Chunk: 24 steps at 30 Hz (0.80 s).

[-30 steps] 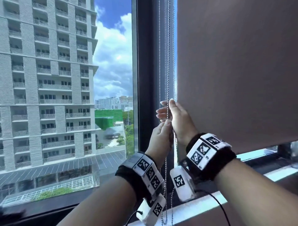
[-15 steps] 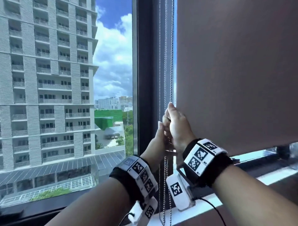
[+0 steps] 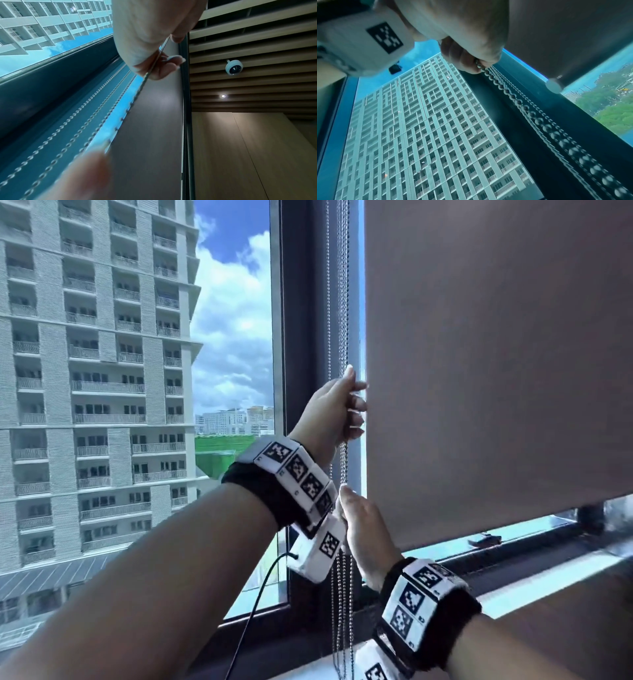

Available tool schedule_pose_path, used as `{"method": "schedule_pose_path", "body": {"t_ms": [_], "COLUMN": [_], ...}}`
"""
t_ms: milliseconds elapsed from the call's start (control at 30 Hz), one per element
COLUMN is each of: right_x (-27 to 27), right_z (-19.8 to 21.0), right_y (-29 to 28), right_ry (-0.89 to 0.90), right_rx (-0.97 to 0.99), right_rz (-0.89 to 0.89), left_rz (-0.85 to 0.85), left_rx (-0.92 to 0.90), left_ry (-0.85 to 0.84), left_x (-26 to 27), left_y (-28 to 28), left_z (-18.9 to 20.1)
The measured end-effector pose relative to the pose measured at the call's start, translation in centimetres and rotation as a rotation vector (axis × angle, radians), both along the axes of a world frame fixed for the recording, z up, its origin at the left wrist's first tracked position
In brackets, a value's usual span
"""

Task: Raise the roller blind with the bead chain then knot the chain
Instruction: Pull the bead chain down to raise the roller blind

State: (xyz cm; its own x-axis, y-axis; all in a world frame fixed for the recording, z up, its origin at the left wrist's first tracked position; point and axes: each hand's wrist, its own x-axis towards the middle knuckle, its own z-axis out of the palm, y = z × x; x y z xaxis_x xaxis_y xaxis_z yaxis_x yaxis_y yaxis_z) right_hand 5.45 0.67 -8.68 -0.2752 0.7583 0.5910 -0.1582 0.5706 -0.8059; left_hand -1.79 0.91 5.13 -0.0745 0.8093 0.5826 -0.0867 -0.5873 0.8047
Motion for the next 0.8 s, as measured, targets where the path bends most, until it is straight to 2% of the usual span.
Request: {"method": "schedule_pose_path", "body": {"t_ms": [100, 233, 333, 667, 800], "right_x": [0.3, 0.3, 0.6, 0.9, 0.8], "right_z": [-1.6, -3.7, -3.6, 4.7, 7.8], "right_y": [-0.5, 0.3, 0.8, 1.7, 0.9], "right_ry": [-0.004, -0.064, -0.061, 0.163, 0.177], "right_rx": [-0.077, -0.14, -0.171, -0.055, -0.004], "right_rz": [0.028, 0.092, 0.087, 0.058, 0.085], "left_rz": [0.029, 0.037, 0.005, -0.049, -0.084], "left_rx": [-0.007, 0.027, 0.02, -0.07, -0.115], "left_ry": [-0.008, 0.003, -0.028, -0.058, -0.042], "left_x": [0.3, 0.2, -0.2, 0.0, -0.1], "left_y": [-0.3, 0.2, 0.2, -0.3, -0.7], "left_z": [0.8, -1.6, -3.0, -9.0, -11.7]}}
